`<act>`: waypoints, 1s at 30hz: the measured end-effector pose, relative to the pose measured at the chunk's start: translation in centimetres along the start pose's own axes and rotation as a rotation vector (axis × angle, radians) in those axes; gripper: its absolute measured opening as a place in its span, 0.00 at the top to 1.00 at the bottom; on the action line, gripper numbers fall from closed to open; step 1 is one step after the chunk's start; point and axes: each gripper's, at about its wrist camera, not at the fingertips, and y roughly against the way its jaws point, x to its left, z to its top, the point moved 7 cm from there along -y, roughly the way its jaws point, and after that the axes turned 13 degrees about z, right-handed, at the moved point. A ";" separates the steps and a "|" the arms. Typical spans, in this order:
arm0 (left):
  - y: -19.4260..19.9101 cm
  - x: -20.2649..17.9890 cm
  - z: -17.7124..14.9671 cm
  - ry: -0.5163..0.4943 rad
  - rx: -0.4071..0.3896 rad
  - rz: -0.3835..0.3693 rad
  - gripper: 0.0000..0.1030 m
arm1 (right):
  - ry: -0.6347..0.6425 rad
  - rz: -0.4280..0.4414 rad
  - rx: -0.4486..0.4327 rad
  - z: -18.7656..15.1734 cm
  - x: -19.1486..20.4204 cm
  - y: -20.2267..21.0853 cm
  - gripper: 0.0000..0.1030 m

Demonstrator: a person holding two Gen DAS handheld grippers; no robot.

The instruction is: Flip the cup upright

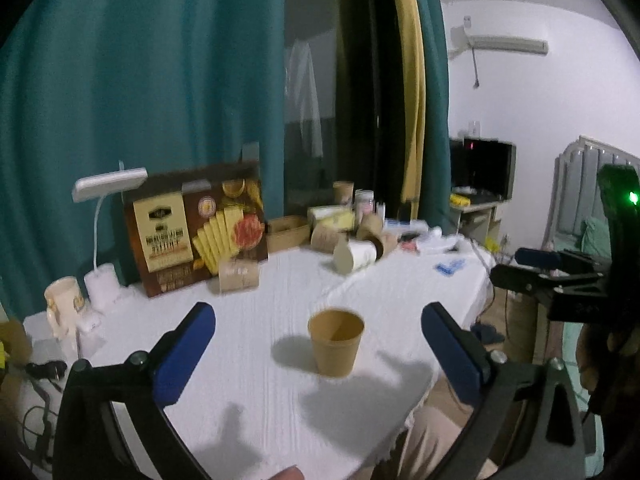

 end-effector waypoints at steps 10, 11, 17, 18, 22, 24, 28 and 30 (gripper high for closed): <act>2.6 2.8 3.9 0.045 -0.131 0.097 0.00 | 0.053 -0.023 -0.159 5.0 2.5 3.7 0.14; 2.7 3.1 4.1 0.049 -0.135 0.094 0.00 | 0.058 -0.018 -0.164 5.3 2.9 3.7 0.13; 1.7 5.3 3.9 0.125 -0.094 0.068 0.00 | 0.057 0.028 -0.163 6.0 4.6 2.3 0.05; 1.4 5.7 3.7 0.137 -0.084 0.065 0.00 | 0.054 0.033 -0.161 5.9 4.8 2.0 0.05; 0.9 6.5 3.4 0.139 -0.074 0.075 0.00 | 0.055 0.046 -0.141 5.8 5.5 0.5 0.05; 0.6 6.9 3.3 0.131 -0.075 0.089 0.00 | 0.053 0.049 -0.131 5.7 5.6 -0.1 0.05; 0.0 7.1 3.0 0.116 -0.068 0.100 0.00 | 0.065 0.045 -0.110 5.3 5.8 -1.0 0.05; -0.2 7.3 2.7 0.116 -0.055 0.100 0.00 | 0.071 0.043 -0.103 5.1 5.9 -1.3 0.05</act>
